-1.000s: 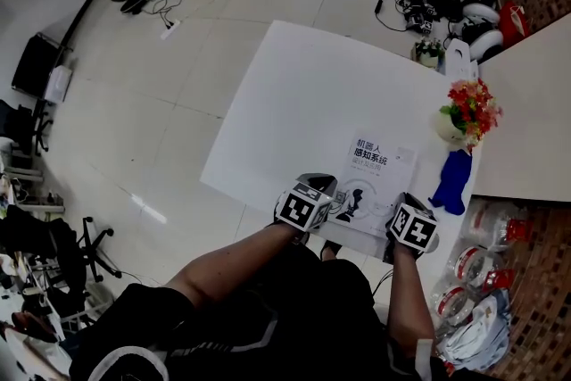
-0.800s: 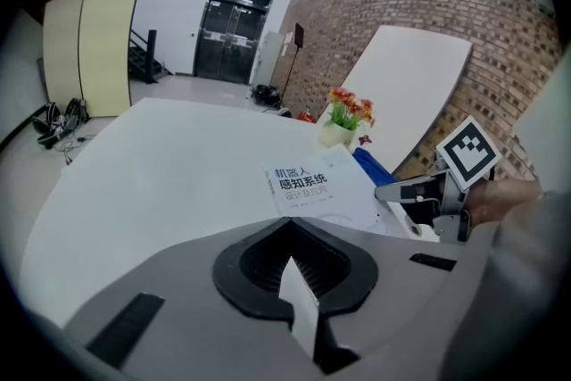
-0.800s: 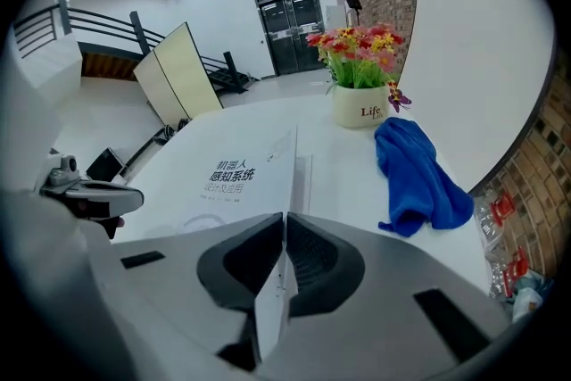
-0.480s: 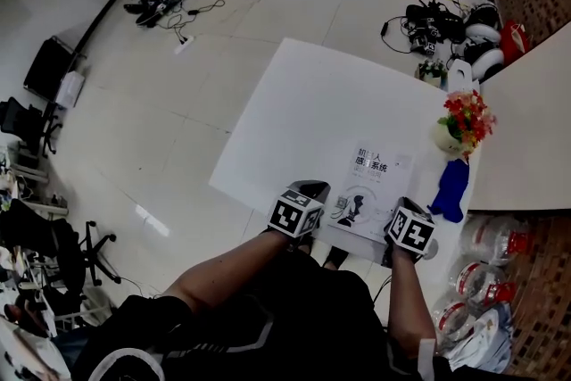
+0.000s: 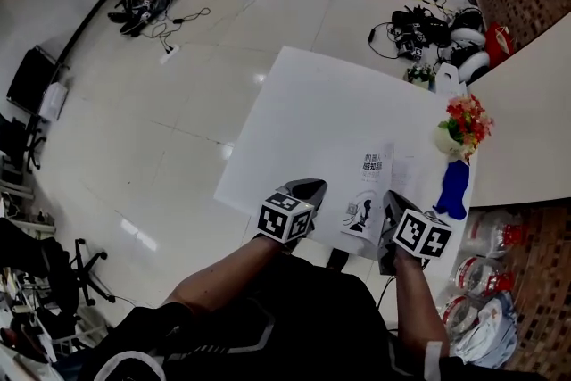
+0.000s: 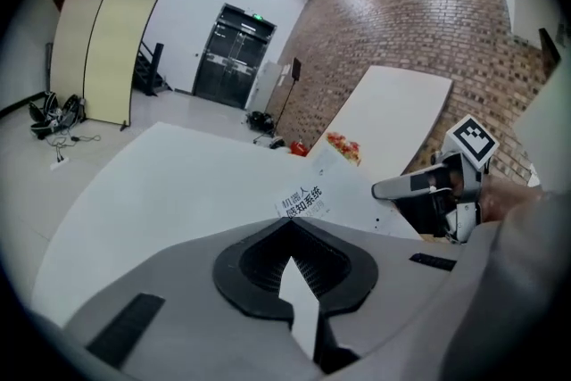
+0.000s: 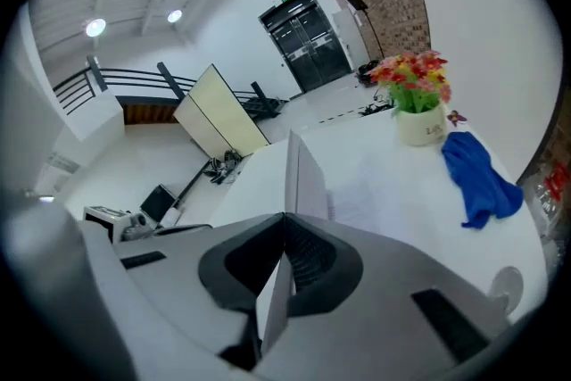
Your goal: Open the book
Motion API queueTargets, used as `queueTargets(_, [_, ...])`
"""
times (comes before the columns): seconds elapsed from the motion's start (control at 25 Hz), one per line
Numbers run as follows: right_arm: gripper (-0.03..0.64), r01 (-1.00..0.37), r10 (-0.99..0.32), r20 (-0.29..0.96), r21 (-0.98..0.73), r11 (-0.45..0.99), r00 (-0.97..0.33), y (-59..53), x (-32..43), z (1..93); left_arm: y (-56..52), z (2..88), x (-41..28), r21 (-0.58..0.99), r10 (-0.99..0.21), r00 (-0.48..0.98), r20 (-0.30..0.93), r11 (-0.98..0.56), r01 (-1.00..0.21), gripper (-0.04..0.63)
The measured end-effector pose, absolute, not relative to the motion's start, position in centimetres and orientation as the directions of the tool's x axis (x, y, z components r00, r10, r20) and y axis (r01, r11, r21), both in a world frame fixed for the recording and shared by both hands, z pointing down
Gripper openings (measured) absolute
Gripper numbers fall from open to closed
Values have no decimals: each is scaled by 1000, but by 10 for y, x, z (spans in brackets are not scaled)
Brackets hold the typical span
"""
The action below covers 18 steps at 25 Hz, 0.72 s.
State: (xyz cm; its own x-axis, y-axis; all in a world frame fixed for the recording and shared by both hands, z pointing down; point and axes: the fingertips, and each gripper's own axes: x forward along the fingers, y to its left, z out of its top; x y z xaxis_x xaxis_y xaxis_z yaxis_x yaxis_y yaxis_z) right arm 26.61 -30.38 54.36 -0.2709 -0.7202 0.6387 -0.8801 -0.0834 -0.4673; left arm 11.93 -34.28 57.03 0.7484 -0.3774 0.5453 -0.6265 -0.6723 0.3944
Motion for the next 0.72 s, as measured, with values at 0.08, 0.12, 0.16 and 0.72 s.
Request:
queueTargets(0.08, [5,-860,-723,622,-505,-77,-301,-317,237,535,-356,565,97,398,-386,758,525,-676,-620,-5])
queueTargets(0.12, [5,-853,-723,620,-515,-81,-306,-323,224,533,-364,562,84,401,-391,764,514,-677,-617,-5])
queueTargets(0.16, [5,-852,-720,623,-517,-84,-307,-329,210,533,-372,559,69,407,-397,770,500,-676,-614,-5])
queueTargets(0.72, [5,-905,-541,785,-414,-94,-303,-389,51,633,-417,568,-57,457,-380,808,450,-679,-574,-5])
